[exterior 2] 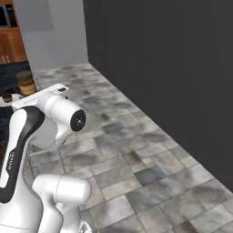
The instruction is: Take the cinnamon bottle from the cabinet and place it on the dining table, next to the plate with the cupcake. Then take the chocolate from the dining counter and place it on the cupcake plate.
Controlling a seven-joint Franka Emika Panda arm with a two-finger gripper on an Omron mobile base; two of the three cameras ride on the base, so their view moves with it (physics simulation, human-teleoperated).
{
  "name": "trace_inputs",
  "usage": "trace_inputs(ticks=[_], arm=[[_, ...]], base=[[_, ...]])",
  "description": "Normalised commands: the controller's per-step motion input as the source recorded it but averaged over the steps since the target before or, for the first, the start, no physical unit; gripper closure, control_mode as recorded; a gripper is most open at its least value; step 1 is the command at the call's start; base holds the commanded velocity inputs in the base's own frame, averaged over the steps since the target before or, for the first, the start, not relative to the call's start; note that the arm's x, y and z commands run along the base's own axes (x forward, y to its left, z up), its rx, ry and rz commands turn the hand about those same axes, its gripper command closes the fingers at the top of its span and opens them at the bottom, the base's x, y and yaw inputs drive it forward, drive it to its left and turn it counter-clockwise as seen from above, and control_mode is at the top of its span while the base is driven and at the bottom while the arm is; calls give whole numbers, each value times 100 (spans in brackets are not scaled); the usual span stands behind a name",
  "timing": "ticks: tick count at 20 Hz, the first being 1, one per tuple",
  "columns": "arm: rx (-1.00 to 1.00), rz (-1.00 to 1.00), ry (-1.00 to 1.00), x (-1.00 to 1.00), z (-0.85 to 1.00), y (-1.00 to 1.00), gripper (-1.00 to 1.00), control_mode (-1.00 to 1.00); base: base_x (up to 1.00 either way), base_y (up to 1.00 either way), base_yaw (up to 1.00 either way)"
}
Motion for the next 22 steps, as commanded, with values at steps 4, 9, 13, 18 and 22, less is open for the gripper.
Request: trace_inputs(ticks=[4,9,13,18,22], arm=[[0,0,0,0,0,0,100,100],[0,0,0,0,0,0,100,100],[0,0,0,0,0,0,100,100],[0,0,0,0,0,0,100,100],[0,0,0,0,0,0,100,100]], base=[[58,-30,71],[51,-46,61],[52,-70,48],[50,-89,39],[47,-86,41]])
